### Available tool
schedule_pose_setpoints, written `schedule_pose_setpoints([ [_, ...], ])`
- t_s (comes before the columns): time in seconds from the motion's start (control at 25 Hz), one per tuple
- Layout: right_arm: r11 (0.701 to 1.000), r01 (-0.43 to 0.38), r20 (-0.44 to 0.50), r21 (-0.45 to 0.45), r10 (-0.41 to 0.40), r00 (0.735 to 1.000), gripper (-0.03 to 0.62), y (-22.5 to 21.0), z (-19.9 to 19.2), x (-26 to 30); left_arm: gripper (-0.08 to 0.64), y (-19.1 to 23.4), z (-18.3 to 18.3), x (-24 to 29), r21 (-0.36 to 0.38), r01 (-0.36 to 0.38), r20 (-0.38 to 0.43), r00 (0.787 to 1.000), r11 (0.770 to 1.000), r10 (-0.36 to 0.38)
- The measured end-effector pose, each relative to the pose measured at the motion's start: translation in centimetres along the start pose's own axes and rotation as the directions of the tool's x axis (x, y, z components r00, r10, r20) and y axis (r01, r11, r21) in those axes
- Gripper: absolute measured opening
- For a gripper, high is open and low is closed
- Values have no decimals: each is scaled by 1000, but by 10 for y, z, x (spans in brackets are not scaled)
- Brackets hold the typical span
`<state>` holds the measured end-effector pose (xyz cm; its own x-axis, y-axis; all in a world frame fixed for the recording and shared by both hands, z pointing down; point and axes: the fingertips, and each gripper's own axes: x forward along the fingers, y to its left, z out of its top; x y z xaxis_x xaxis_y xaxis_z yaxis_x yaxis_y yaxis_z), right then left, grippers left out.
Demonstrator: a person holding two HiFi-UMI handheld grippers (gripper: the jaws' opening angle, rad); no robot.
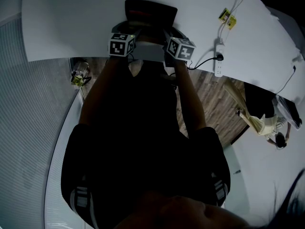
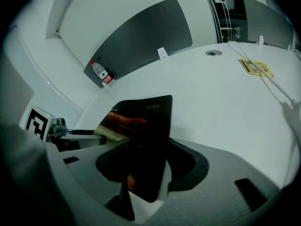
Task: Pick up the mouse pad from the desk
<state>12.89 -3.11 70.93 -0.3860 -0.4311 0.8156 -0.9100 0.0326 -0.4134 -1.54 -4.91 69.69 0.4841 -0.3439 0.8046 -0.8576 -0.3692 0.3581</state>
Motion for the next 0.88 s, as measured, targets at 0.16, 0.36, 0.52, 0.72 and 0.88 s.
schedule_pose_setpoints([
  [0.16, 1000, -8, -2, -2, 8, 1000, 173, 3, -1, 2, 264, 0, -1, 0, 5, 2, -1, 1000, 1000, -2],
  [0.36, 1000, -12, -5, -5, 12, 1000, 170, 5, 0, 3, 264, 0, 0, -1, 11, -2, 3, 1000, 1000, 2],
  [0.52, 1000, -19, -7, -9, 19, 1000, 170, 8, 1, 5, 264, 0, 0, 0, 9, -2, 4, 1000, 1000, 2],
  [0.72, 999, -27, -12, -17, 27, 1000, 170, 14, 2, 8, 264, 0, 0, -1, 5, 0, 3, 1000, 1000, 0],
  [0.88, 999, -33, -14, -26, 33, 999, 170, 18, 4, 10, 264, 0, 1, -1, 4, 0, 3, 1000, 1000, 0],
])
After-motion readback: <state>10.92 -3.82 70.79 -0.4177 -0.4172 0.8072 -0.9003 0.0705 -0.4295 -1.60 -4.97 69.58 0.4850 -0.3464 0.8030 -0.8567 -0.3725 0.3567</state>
